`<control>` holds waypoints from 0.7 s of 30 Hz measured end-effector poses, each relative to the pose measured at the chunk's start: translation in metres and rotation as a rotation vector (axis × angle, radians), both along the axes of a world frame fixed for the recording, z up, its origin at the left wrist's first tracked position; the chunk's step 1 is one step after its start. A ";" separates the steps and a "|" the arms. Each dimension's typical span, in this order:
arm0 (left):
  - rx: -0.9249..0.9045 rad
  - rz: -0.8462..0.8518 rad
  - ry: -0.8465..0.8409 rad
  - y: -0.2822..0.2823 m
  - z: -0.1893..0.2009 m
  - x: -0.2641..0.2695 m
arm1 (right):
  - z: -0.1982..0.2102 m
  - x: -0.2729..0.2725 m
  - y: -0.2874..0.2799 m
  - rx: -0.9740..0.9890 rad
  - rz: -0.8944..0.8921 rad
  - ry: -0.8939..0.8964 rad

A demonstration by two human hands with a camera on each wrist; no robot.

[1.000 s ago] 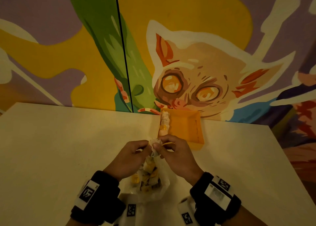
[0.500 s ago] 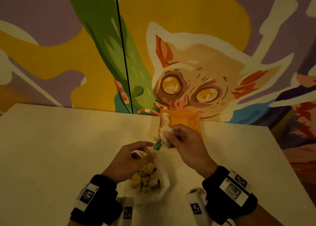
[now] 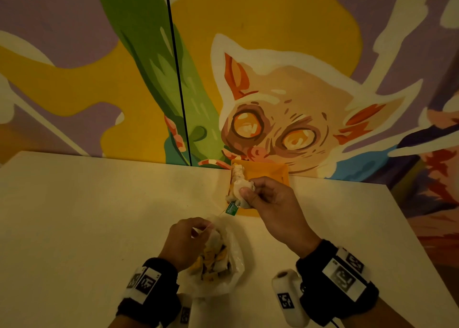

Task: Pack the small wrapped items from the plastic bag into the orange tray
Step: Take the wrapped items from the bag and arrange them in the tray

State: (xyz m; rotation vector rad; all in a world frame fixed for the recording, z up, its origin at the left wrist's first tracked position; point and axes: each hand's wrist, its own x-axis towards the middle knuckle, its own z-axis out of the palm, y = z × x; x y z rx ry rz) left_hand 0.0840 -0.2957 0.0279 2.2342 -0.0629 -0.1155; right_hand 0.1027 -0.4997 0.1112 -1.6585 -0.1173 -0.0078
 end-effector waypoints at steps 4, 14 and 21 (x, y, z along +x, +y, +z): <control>-0.149 0.006 -0.008 -0.003 0.007 -0.001 | -0.006 0.000 -0.001 -0.047 -0.019 -0.007; -0.489 0.018 0.007 -0.011 0.061 0.001 | -0.017 -0.003 0.013 -0.004 0.013 0.069; -0.503 -0.082 0.053 -0.012 0.070 -0.003 | -0.015 -0.008 0.021 0.090 0.004 0.116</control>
